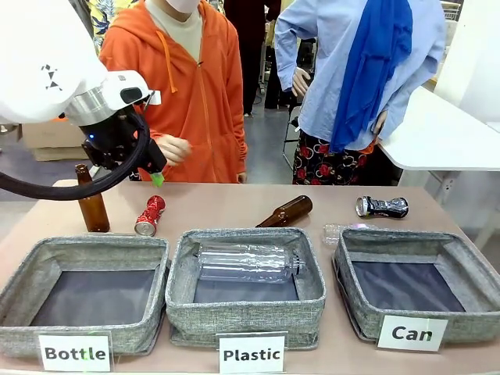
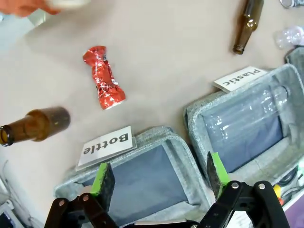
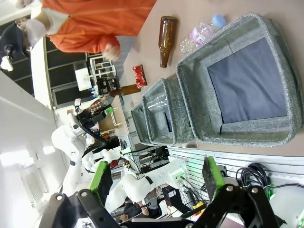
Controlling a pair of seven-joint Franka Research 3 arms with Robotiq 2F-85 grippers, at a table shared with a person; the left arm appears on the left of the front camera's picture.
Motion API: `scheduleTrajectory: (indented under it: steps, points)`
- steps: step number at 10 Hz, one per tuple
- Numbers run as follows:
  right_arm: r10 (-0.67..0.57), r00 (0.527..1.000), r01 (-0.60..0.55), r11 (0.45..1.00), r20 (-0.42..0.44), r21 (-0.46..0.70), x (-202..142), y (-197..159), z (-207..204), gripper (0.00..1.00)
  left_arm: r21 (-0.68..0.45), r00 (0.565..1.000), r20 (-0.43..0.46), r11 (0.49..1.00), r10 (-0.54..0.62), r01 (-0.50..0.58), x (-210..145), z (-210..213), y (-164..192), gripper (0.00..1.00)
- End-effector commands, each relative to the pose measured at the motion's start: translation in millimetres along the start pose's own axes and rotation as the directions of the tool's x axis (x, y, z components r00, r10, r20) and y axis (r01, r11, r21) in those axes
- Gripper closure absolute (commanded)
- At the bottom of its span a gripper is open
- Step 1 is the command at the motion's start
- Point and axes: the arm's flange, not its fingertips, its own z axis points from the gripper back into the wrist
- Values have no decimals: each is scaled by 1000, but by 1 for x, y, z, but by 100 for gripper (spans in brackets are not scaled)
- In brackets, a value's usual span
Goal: Sort the can waste into the basket.
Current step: Pick up the can waste from the table and place it in the right Fabric basket.
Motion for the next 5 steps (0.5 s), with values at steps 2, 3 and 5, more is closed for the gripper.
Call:
scheduleTrajectory:
  steps: [2, 3, 5]
  points:
    - [23, 1000, -23, 1000, -2, 10, -1, -1, 2, 0, -33, 998, 2, 997, 68, -68, 17, -16, 9, 0]
    - [23, 1000, -23, 1000, -2, 10, -1, -1, 2, 0, -117, 1000, -6, 993, 12, -13, 10, 1, 25, 0]
    - [23, 1000, -23, 1000, -2, 10, -1, -1, 2, 0, -262, 998, 34, 964, -48, 55, -30, 73, 77, 0]
